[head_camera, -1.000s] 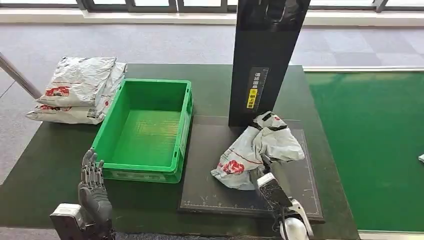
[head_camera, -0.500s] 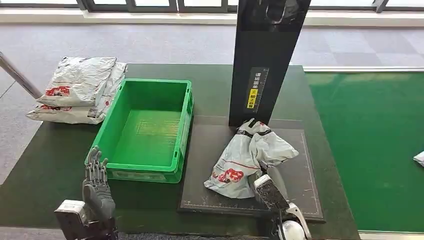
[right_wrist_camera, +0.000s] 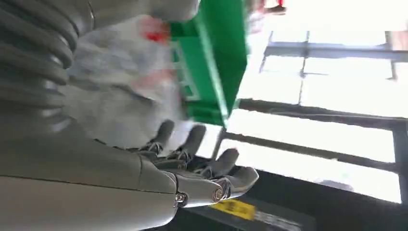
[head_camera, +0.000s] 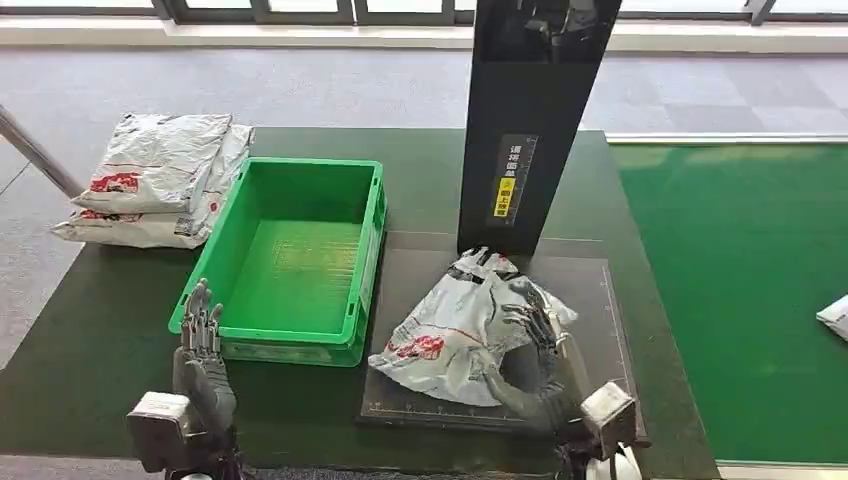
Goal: Moved the parcel from conveyor to table for the left to box.
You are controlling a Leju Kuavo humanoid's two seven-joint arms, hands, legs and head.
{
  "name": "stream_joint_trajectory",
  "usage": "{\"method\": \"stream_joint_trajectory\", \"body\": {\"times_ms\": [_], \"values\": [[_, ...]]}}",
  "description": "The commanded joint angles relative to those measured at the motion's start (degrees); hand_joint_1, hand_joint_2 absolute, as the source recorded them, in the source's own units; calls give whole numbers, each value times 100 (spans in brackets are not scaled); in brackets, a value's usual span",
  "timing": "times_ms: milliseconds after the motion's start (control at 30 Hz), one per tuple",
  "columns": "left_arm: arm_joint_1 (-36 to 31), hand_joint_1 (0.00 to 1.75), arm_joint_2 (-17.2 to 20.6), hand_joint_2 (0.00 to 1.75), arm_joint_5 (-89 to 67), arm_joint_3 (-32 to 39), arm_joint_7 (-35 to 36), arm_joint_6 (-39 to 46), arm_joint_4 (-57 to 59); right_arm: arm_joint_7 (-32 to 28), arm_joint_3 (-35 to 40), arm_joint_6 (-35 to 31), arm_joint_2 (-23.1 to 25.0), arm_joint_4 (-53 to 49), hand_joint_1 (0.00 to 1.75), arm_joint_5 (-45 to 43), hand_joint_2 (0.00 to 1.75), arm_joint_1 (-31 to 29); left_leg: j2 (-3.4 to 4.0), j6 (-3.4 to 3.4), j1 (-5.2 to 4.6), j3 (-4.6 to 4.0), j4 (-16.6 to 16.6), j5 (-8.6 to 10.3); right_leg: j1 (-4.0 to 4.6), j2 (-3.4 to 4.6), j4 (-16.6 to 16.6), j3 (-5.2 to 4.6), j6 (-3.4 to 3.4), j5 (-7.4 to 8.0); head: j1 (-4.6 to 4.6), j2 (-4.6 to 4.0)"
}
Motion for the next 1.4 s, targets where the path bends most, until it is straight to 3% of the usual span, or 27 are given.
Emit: {"method": "stream_joint_trajectory", "body": {"times_ms": [33,267,400,433,467,533,567,667,700,733,1033,1100,1133,1267,1400], "values": [[291,0,10,0,-568,-851,362,825,-452,442,-415,-825,-23,143,0,899,175,-264,-8,13,-5,8,-6,1,-5,-9,-8,12,9,-1,0,0],[99,0,153,0,-804,-1000,645,587,-284,632,-357,-1113,10,282,0,1265,175,-352,-7,12,-6,10,-10,3,-5,-11,-11,16,7,2,0,0],[-208,0,231,0,-978,-1236,718,129,80,628,-396,-1525,48,172,0,1541,175,-547,-15,12,-8,10,-12,7,-7,-20,-9,15,6,1,0,2],[-263,0,329,0,-1303,-1389,611,103,118,387,-497,-1888,134,93,0,1618,175,-623,-9,10,-7,6,-6,5,-7,-13,-4,9,5,1,0,0],[-434,0,380,0,-1908,-1638,536,299,197,3,-560,-2400,239,-106,0,1709,175,-749,-13,13,-9,10,-10,7,-8,-18,-9,14,7,2,0,0],[-933,0,454,0,-2834,-2153,551,907,480,-197,-411,-2550,234,-359,0,1654,175,-939,-13,14,-11,1,-5,9,-9,-19,-2,4,7,3,0,0],[-1488,0,660,0,-2932,-2552,1057,564,878,-505,-353,-3046,291,-520,0,1775,175,-1046,-22,12,-13,-9,2,11,-12,-25,6,-6,7,2,0,0],[-2517,0,891,0,-2962,-3046,1323,748,1881,-505,0,-3521,127,-800,0,1690,175,-1117,-51,16,-15,-12,1,26,-14,-55,2,-1,8,4,-2,2],[-3226,0,962,0,-2808,-3377,1194,405,2563,-505,295,-4000,-58,-1123,0,1468,175,-1134,-70,20,-17,-13,-5,38,-17,-74,-3,0,10,10,-2,0],[-3463,0,880,0,-2766,-3368,1216,447,2864,-505,340,-4061,-80,-1134,0,1456,175,-1109,-79,21,-19,-20,0,43,-18,-84,0,3,14,12,0,0],[-3421,0,934,0,-2731,-3439,1178,535,2862,-505,411,-4134,-153,-1147,0,1403,175,-1079,-26,30,-25,-3,1,39,-24,-22,-4,8,25,34,0,0],[-4080,0,878,0,-2717,-3791,1235,138,3724,-505,863,-4684,-527,-1359,0,1216,175,-1082,-31,30,-24,-5,3,40,-23,-26,-5,8,25,33,0,0],[-4416,0,783,175,-2729,-3918,1183,61,4233,-505,959,-4794,-603,-1336,0,1167,175,-1104,-37,36,-26,2,-15,47,-24,-33,-24,17,28,39,0,0],[-5566,0,253,175,-2712,-4357,922,-370,6328,-505,1164,-4809,-619,-1212,0,1112,175,-1214,-71,38,-22,-23,12,52,-21,-66,-5,4,29,35,2,0],[-6125,0,-68,175,-3060,-4879,1344,-880,8025,-505,1345,-4556,-650,-813,0,996,175,-1513,-45,42,-29,-17,10,49,-24,-43,-6,4,34,40,0,0]]}}
